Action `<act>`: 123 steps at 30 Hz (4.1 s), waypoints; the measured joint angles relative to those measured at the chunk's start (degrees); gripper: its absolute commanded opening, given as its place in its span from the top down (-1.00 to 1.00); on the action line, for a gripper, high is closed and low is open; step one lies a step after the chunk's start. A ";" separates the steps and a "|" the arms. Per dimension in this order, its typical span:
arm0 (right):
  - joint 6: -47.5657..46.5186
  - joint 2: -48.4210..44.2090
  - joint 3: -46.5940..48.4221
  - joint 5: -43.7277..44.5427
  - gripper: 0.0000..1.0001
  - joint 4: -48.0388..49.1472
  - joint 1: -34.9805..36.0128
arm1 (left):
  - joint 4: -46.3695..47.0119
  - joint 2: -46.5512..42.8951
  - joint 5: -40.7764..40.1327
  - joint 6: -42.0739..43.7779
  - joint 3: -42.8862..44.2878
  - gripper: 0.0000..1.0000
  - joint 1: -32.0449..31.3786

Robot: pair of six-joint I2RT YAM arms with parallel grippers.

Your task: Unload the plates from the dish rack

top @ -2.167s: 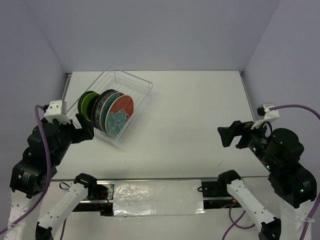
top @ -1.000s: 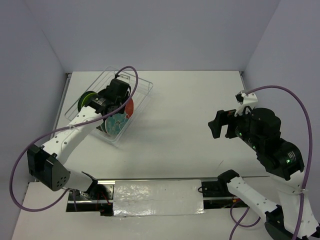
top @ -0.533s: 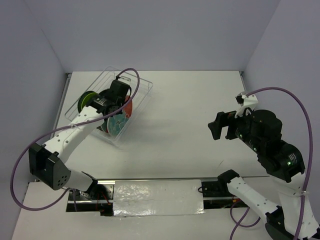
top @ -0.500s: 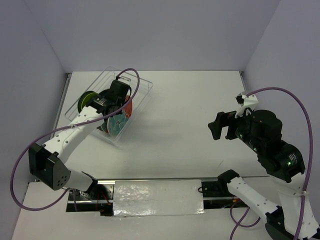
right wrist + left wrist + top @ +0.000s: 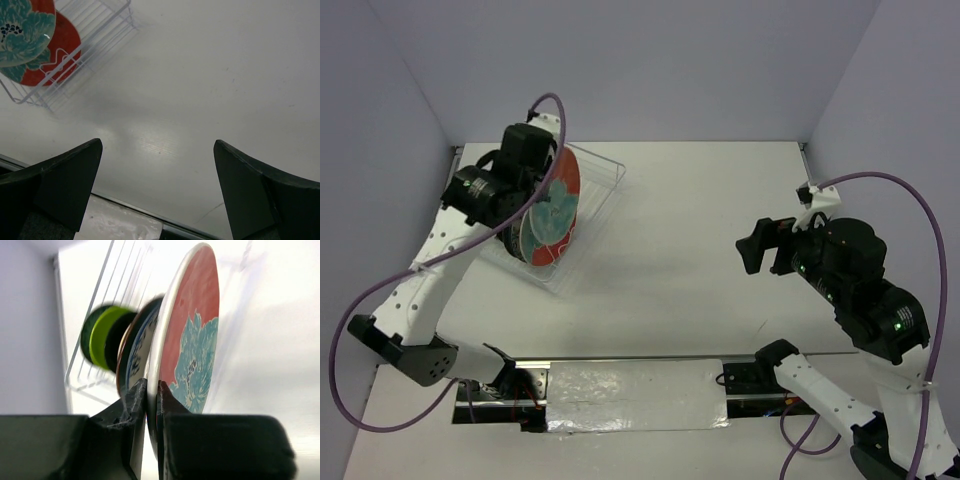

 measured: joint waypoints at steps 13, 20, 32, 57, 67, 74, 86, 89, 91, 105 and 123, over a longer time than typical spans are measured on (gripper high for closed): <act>13.75 6.05 -10.62 -20.98 -0.99 30.58 0.00 | 13.18 -21.49 32.44 -15.69 -12.83 1.00 -0.79; 17.53 10.27 -12.41 -28.44 -0.86 38.49 -0.04 | 24.74 -23.65 43.89 -25.27 -21.81 1.00 -0.96; 20.26 9.05 -18.53 -41.18 1.00 44.17 -3.93 | 39.21 -24.22 50.12 -31.45 -27.71 0.94 -0.70; 43.30 52.85 -28.09 -23.10 1.00 59.93 -31.12 | 11.82 -21.03 15.98 -16.79 -10.75 -0.99 -0.90; 43.85 70.95 -6.71 -23.65 -0.99 56.74 -30.88 | 8.46 -23.04 13.75 -14.80 -13.35 -0.99 -0.90; 38.16 74.73 13.22 -7.37 -1.00 29.97 -28.30 | 7.02 -22.82 11.45 -14.80 -16.15 -0.99 -0.90; 30.77 59.56 4.66 6.43 -1.00 15.65 -25.51 | 4.20 -10.56 1.44 -12.66 -15.43 -0.99 -0.42; 26.10 49.44 -5.38 4.00 -1.00 18.99 -18.71 | 4.74 -8.39 0.33 -10.54 -14.25 -0.95 1.18; 22.77 41.92 -9.77 1.97 -1.00 21.88 -12.39 | 5.60 -6.58 0.09 -9.07 -14.01 -0.79 2.58; 16.00 26.58 -21.29 -5.55 -1.00 30.47 -5.62 | 11.78 2.51 -1.18 -4.02 -15.50 -0.40 5.51; 16.26 23.43 -23.41 -6.71 -0.98 33.46 -4.17 | 13.97 5.51 -1.64 -2.12 -19.02 0.85 7.08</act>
